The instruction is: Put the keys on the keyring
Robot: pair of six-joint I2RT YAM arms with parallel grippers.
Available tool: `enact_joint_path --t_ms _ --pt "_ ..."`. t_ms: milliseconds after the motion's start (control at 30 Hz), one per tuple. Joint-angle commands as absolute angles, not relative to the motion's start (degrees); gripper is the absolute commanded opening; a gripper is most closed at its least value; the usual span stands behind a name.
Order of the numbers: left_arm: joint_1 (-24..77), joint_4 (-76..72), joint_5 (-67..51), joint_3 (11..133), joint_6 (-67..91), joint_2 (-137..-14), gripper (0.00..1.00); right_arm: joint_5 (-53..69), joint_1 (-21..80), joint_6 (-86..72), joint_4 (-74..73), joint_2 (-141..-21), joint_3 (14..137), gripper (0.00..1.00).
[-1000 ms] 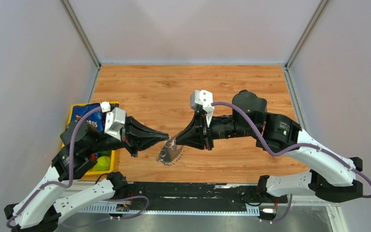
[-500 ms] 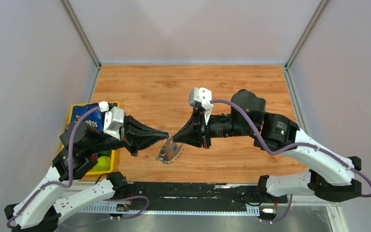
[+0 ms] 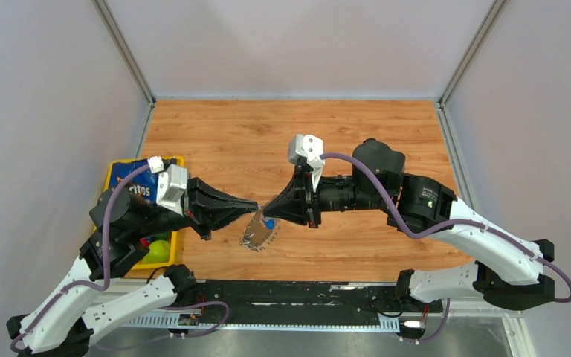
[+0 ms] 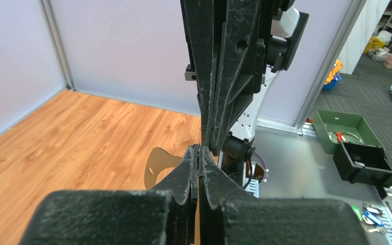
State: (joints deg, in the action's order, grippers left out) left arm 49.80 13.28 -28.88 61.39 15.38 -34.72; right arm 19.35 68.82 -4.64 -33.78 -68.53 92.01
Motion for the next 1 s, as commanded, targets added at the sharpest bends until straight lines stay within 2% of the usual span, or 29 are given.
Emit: enact_joint_path --t_ms 0,133,533,833,967 --pt "49.74 7.74 -28.2 61.6 16.31 -33.96 0.0 17.85 69.08 -5.2 -31.67 -68.74 90.92 0.04" --pt "49.73 6.75 -27.55 61.37 16.63 -33.66 0.0 17.03 69.24 -5.12 -31.65 -68.85 89.85 0.0" --pt "49.69 2.76 -27.37 59.93 18.51 -32.62 0.0 15.42 69.43 -5.1 -29.95 -68.95 87.27 0.0" --pt "49.75 2.32 -27.07 59.57 18.45 -32.35 0.0 15.46 69.61 -4.79 -31.05 -64.19 88.33 0.0" --pt "49.68 2.21 -27.11 59.5 18.46 -32.48 0.0 16.07 69.61 -4.16 -31.61 -63.16 90.1 0.03"
